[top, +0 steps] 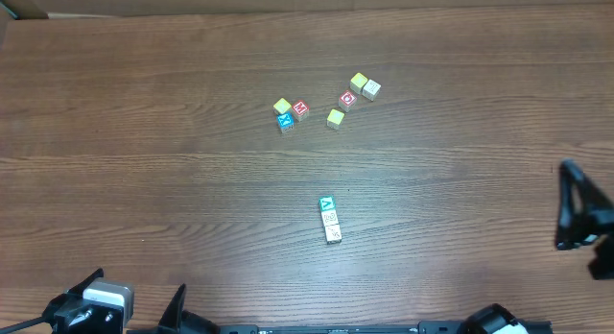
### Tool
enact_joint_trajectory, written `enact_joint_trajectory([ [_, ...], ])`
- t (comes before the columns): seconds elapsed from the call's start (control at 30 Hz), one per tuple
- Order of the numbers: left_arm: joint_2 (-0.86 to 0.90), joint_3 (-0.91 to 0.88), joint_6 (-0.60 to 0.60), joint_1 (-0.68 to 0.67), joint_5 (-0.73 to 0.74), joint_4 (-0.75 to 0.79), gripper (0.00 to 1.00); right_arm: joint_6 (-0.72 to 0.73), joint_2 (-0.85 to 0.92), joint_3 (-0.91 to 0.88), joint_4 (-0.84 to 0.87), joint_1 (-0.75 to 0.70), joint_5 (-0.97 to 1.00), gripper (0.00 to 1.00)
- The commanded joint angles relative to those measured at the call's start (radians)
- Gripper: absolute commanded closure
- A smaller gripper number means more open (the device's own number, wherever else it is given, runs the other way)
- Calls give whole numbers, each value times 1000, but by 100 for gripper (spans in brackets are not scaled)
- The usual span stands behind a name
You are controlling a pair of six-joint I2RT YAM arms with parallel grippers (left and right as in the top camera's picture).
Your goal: Flip 3 blocks
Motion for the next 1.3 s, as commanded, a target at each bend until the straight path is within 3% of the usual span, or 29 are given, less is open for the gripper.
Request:
enact_joint_trajectory([
  [0.0,1,-3,19,-1,8,0,0,-31,-54,10,42,-124,-216,0],
  [0.2,1,-3,19,-1,8,0,0,-276,-160,-50,182,-265,-484,0],
  [0.37,2,-3,19,-1,8,0,0,-452,-319,-257,294,-297,-612,0],
  [0.57,2,-3,19,-1,8,0,0,-455,-548,-640,489,-316,-666,0],
  [0.93,1,-3,19,-1,8,0,0,-443,-896,-1383,1044,-445,-909,0],
  [1.1,1,-3,19,-1,8,0,0,-418,-933,-1578,1209,-469,-951,0],
  [1.27,2,-3,19,-1,8,0,0,-253,-933,-1719,1376,-470,-843,0],
])
